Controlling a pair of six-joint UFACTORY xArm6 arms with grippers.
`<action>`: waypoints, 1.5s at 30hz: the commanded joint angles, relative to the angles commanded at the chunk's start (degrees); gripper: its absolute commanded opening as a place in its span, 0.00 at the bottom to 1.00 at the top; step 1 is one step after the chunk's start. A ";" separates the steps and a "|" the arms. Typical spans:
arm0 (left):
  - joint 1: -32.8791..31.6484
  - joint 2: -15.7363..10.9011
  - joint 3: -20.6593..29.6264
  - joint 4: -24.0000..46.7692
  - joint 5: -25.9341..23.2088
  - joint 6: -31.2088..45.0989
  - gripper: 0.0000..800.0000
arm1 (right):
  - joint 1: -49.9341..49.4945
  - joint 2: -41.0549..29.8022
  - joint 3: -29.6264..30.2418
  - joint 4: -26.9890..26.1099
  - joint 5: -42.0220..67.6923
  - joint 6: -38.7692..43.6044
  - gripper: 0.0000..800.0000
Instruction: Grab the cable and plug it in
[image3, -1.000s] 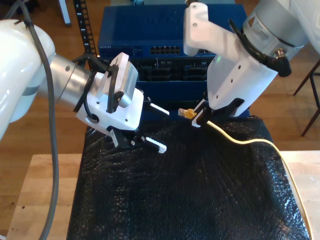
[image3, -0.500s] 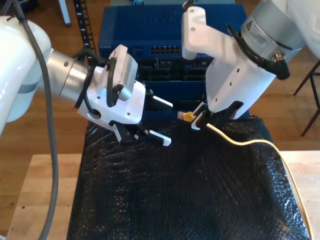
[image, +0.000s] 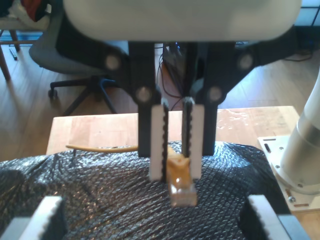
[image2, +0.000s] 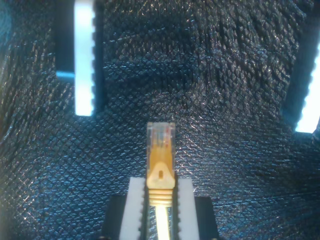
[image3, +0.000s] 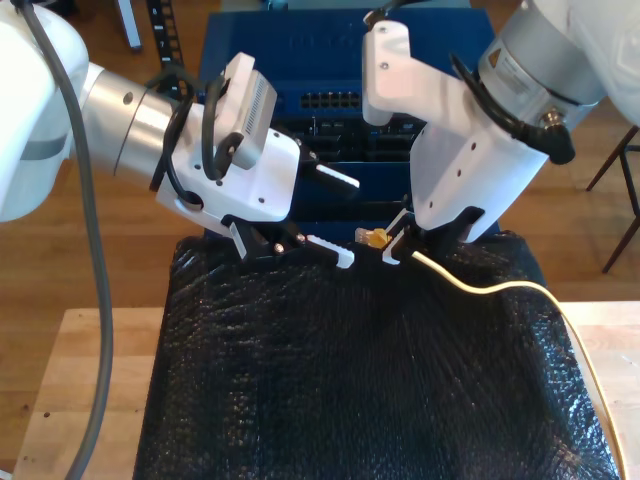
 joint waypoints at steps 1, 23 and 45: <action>0.00 -0.09 -0.18 0.00 0.18 0.00 1.00 | 0.00 0.00 0.09 0.00 0.00 0.00 0.01; -0.18 -2.02 1.76 0.00 0.18 -0.09 1.00 | -0.18 2.20 -1.76 0.09 -0.26 -0.09 0.01; -0.53 -1.67 2.81 -1.49 0.00 0.35 0.93 | -0.35 4.31 -4.40 0.79 -0.26 -0.62 0.01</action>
